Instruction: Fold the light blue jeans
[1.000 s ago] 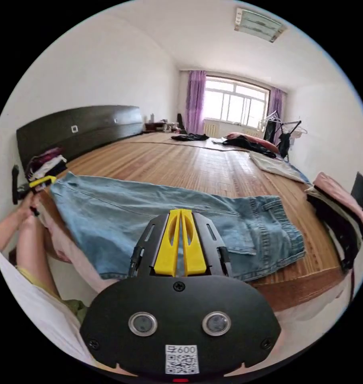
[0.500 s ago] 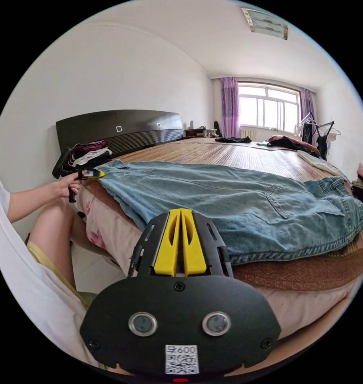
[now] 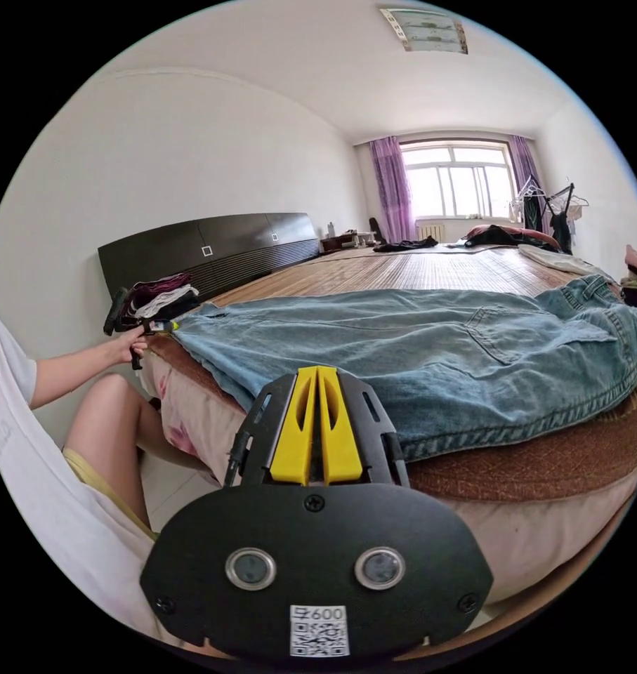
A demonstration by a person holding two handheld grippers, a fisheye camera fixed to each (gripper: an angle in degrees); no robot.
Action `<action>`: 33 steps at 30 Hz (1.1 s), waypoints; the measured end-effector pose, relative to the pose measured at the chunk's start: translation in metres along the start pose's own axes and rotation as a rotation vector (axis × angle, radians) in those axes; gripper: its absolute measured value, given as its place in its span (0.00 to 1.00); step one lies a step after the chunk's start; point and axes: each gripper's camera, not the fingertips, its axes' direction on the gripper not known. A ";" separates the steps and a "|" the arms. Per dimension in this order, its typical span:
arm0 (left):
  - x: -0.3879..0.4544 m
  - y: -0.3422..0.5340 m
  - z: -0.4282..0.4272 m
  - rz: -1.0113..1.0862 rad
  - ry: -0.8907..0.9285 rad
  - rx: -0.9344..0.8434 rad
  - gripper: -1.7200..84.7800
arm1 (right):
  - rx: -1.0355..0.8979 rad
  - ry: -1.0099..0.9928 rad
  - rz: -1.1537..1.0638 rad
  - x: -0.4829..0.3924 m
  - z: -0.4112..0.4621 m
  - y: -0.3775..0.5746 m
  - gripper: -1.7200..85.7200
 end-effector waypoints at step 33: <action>0.037 0.205 0.163 0.528 -0.030 0.223 0.02 | 0.009 0.082 -0.170 0.122 0.043 0.051 0.02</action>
